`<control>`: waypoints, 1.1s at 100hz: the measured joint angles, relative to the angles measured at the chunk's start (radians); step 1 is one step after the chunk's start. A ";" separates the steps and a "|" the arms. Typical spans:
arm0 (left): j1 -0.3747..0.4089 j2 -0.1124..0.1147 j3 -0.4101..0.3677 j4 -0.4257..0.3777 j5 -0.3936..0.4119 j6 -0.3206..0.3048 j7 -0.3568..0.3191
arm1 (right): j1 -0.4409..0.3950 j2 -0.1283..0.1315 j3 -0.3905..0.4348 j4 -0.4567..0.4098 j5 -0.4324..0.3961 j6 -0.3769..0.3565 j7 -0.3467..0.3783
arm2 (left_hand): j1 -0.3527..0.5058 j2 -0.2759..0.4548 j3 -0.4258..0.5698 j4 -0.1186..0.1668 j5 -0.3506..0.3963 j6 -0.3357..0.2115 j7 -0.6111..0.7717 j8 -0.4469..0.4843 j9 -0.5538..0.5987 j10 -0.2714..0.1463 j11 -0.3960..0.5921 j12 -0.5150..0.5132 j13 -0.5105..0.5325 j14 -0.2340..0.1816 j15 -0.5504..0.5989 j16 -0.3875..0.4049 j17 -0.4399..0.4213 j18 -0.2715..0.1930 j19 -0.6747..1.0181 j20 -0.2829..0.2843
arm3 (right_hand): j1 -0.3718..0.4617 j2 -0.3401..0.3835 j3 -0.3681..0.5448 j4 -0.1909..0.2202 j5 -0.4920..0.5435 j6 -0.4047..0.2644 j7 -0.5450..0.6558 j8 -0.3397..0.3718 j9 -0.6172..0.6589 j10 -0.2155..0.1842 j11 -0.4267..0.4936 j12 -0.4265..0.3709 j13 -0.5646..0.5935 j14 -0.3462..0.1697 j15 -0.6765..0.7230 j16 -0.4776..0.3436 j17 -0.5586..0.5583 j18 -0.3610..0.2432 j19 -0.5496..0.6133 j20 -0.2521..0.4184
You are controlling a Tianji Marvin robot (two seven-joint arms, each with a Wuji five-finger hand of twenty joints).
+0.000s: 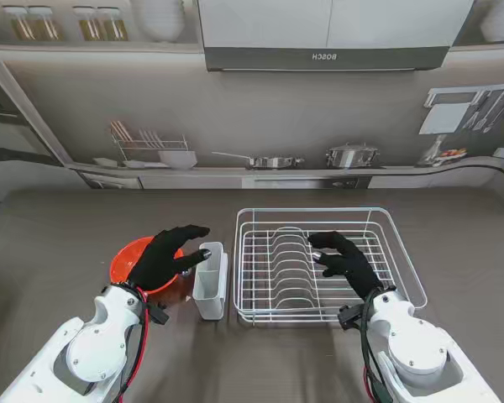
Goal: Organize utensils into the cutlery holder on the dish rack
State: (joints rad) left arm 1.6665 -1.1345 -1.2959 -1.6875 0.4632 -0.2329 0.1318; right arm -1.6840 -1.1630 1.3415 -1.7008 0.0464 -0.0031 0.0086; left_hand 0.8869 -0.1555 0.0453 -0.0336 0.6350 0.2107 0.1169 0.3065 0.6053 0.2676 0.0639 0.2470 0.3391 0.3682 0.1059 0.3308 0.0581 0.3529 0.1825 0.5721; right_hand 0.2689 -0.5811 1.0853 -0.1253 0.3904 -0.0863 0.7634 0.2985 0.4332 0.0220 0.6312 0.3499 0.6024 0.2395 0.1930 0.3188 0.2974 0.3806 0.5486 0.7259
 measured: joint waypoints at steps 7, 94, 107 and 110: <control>0.000 0.000 0.000 0.000 0.004 0.002 -0.001 | 0.000 0.000 0.000 0.000 0.000 0.001 0.000 | 0.000 0.000 0.000 0.000 0.000 0.000 0.000 0.000 0.000 0.000 0.000 0.000 0.000 0.000 0.000 0.000 0.000 0.000 0.000 0.000 | 0.000 0.000 0.000 0.000 0.000 0.000 0.000 0.000 0.000 0.000 0.000 0.000 0.000 0.000 0.000 0.000 0.000 0.000 0.000 0.000; 0.008 0.007 -0.008 -0.020 0.212 0.074 0.034 | 0.002 -0.001 0.003 -0.001 0.003 0.001 -0.006 | 0.000 -0.001 0.001 0.000 0.033 0.000 0.022 0.001 0.058 0.010 0.032 0.021 0.069 0.001 0.065 0.046 0.052 0.000 0.036 0.024 | 0.000 0.000 -0.001 0.000 0.000 0.000 0.000 0.000 0.000 0.000 0.000 0.000 0.000 0.000 0.000 0.000 0.000 0.000 -0.006 0.001; 0.008 0.017 -0.035 -0.029 0.296 0.097 -0.005 | 0.007 -0.001 0.002 0.002 0.008 0.001 -0.007 | -0.002 -0.043 0.065 0.000 0.083 0.000 0.044 0.027 0.111 0.016 0.055 0.082 0.094 0.001 0.101 0.109 0.077 0.000 0.052 0.077 | 0.000 0.000 -0.001 0.000 0.000 0.000 0.000 0.000 0.000 0.000 0.000 0.000 0.000 0.000 0.000 0.000 0.000 0.000 -0.006 0.001; 0.007 0.020 -0.040 -0.029 0.335 0.100 -0.013 | 0.009 -0.001 0.001 0.003 0.009 0.001 -0.007 | -0.003 -0.043 0.085 0.000 0.095 0.000 0.049 0.032 0.113 0.017 0.063 0.104 0.104 0.001 0.105 0.124 0.079 0.000 0.052 0.089 | 0.000 0.000 -0.001 0.000 0.000 0.000 0.000 0.000 0.000 0.000 0.000 0.000 0.000 0.000 0.000 0.000 0.000 0.000 -0.006 0.001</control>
State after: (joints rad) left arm 1.6733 -1.1143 -1.3363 -1.7168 0.7978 -0.1334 0.1189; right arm -1.6754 -1.1642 1.3425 -1.6974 0.0556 -0.0026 0.0016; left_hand 0.8837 -0.1980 0.1305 -0.0336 0.7301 0.2107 0.1656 0.3390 0.7179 0.2845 0.1268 0.3508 0.4427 0.3695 0.2111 0.4551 0.1375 0.3529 0.2345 0.6613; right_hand 0.2689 -0.5811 1.0846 -0.1253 0.3902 -0.0863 0.7634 0.2985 0.4332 0.0219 0.6312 0.3499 0.6024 0.2395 0.1930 0.3188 0.2972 0.3806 0.5423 0.7273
